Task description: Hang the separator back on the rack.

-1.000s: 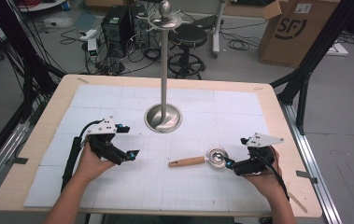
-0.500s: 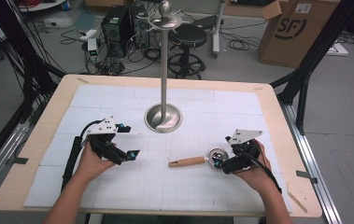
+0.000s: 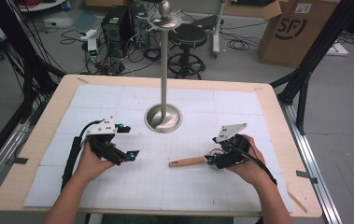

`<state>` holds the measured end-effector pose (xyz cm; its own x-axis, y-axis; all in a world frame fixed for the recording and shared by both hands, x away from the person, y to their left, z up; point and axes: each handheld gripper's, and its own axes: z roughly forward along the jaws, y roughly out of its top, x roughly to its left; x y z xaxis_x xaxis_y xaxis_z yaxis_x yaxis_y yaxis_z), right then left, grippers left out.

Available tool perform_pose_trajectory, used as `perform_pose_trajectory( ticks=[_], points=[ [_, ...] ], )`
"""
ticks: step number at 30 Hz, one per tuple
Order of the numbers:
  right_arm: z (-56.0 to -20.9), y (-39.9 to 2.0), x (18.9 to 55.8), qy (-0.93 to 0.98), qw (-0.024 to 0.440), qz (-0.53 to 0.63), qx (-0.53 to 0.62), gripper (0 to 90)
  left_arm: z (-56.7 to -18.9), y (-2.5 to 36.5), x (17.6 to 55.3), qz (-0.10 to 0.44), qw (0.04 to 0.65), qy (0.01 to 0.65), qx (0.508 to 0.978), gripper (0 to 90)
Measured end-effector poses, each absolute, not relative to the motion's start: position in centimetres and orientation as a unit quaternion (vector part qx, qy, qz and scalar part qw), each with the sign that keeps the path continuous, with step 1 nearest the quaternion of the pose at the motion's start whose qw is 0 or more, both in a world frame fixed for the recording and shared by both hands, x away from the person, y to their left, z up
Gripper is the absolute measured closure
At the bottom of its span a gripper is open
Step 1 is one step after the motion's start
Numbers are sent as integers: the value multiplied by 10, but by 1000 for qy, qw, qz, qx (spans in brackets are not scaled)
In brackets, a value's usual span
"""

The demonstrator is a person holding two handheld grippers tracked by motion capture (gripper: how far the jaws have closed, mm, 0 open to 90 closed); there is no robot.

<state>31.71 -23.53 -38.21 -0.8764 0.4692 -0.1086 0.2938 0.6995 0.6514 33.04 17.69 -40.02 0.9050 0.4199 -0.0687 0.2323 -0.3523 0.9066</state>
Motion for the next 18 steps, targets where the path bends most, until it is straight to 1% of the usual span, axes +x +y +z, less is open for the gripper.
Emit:
perform_pose_trajectory(
  ticks=[5, 18],
  points=[
    [-382, -226, 320, 927, 130, 296, 191, 307, -401, 177, 331, 88, 533, 198, 818, 17],
    [-383, -206, 327, 958, 118, 221, 140, 357, -402, 175, 331, 87, 529, 198, 821, 17]
  ],
)
